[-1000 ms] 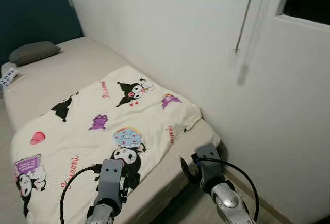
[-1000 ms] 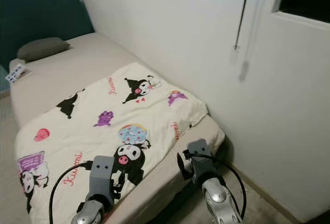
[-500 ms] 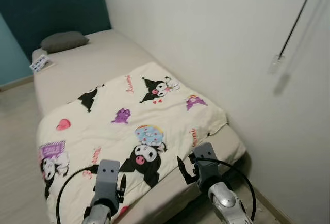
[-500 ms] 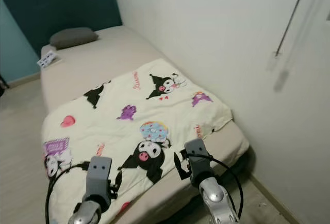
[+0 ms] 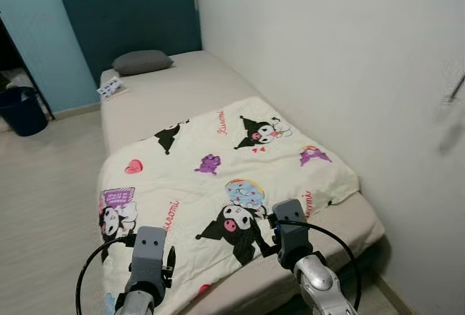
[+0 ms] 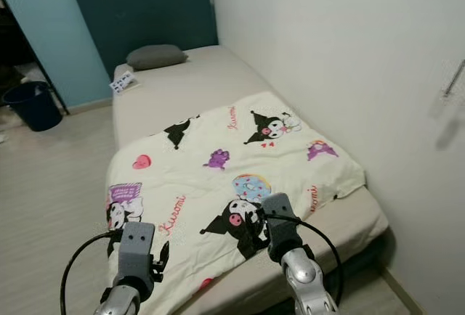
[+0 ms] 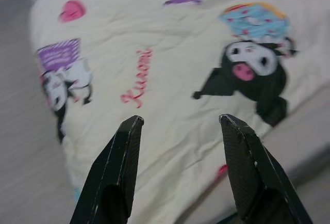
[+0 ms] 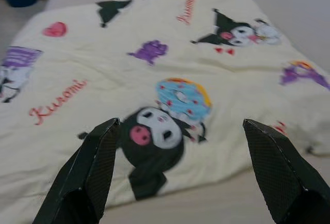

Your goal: Clean up the room

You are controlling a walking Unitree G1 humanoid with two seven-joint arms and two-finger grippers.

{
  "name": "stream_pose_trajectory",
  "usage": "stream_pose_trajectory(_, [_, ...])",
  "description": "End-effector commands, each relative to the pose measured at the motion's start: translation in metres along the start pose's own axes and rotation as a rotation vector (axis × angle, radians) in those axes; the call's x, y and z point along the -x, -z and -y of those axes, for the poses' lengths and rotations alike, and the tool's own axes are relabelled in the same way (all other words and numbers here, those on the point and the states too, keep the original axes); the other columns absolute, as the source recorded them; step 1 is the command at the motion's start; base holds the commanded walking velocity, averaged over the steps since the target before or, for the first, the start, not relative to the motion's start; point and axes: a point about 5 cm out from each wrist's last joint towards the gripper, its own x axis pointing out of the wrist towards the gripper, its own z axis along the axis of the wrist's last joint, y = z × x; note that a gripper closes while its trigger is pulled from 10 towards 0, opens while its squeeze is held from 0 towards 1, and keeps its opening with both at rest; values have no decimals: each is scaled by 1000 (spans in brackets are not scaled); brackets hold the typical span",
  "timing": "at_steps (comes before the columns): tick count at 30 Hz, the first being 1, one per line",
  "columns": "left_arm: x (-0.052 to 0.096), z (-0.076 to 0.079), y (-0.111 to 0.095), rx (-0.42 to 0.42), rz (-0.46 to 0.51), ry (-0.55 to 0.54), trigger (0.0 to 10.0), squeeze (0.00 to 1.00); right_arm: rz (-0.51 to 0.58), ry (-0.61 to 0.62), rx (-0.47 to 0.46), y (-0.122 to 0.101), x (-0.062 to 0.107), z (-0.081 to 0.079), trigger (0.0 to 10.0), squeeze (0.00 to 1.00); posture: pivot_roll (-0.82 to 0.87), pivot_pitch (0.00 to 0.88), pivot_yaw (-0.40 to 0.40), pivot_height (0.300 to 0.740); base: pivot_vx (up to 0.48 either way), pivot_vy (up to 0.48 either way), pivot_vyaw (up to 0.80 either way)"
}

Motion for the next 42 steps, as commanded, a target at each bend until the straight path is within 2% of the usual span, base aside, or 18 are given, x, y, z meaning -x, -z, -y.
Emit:
stream_pose_trajectory(1, [1,1,4,-14,-18,9,10000,0,-13,3,-16,5,2,-2,10000,0,-28,105,28,740,0,0,0])
stream_pose_trajectory(4, [1,1,4,-20,-19,8,10000,0,-14,4,-16,5,3,-1,10000,0,-28,105,28,740,0,0,0])
stream_pose_trajectory(19, [1,2,5,-15,-32,1,10000,0,-15,1,-18,5,3,-1,10000,0,-32,111,24,740,0,-477,0])
stream_pose_trajectory(21, [1,-1,6,63,-50,-14,10000,0,-15,-1,-17,4,2,-1,10000,0,-31,112,19,740,0,240,0])
stream_pose_trajectory(22, [1,-2,6,77,-51,-17,10000,0,-14,-2,-17,4,2,-1,10000,0,-31,112,19,740,0,480,0])
stream_pose_trajectory(27, [2,-3,6,80,-46,-27,10000,0,-13,-6,-17,3,1,-1,10000,0,-29,112,17,740,0,480,0])
stream_pose_trajectory(42, [2,-4,4,44,-25,-39,10000,0,-15,-5,-15,4,1,-1,10000,0,-33,115,20,740,0,0,0])
